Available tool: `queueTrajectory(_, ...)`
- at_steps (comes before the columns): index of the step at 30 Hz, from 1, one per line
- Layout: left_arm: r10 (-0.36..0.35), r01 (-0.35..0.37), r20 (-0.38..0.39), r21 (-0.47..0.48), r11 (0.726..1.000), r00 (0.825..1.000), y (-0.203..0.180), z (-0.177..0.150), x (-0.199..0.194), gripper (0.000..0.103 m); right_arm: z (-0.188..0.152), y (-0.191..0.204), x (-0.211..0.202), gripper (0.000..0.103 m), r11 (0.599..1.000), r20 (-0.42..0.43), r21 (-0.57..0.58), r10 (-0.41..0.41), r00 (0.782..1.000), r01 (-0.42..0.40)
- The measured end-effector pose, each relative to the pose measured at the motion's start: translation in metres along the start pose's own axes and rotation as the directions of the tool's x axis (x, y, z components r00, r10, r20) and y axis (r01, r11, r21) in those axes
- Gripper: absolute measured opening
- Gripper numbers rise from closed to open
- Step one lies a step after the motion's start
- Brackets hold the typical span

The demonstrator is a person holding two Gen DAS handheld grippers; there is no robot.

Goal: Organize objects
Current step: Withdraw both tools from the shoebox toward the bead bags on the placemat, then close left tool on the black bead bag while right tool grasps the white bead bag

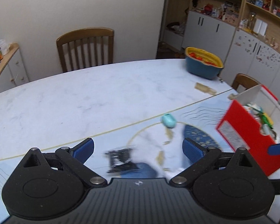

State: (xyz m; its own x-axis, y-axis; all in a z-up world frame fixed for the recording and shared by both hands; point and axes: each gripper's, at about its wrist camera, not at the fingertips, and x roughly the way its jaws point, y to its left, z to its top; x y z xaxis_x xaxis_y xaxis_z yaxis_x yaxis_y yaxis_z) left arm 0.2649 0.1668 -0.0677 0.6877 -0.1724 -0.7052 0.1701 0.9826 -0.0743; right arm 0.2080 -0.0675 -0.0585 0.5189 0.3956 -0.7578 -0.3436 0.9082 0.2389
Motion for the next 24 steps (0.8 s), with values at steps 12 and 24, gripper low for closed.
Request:
queueTrajectory(12,0.028,-0.028,-0.080,0.003,1.000,0.996,0.029,-0.017,0.052,0.102,-0.002,0.014,0.062,0.099,1.000,-0.094,0.007,-0.028,0.995,0.028)
queueTrajectory(24,0.047,-0.051,-0.130,-0.031,0.998,0.990,0.030,-0.027,0.089,0.101,-0.002,0.027,0.117,0.090,0.999,-0.155,-0.032,-0.047,0.987,0.042)
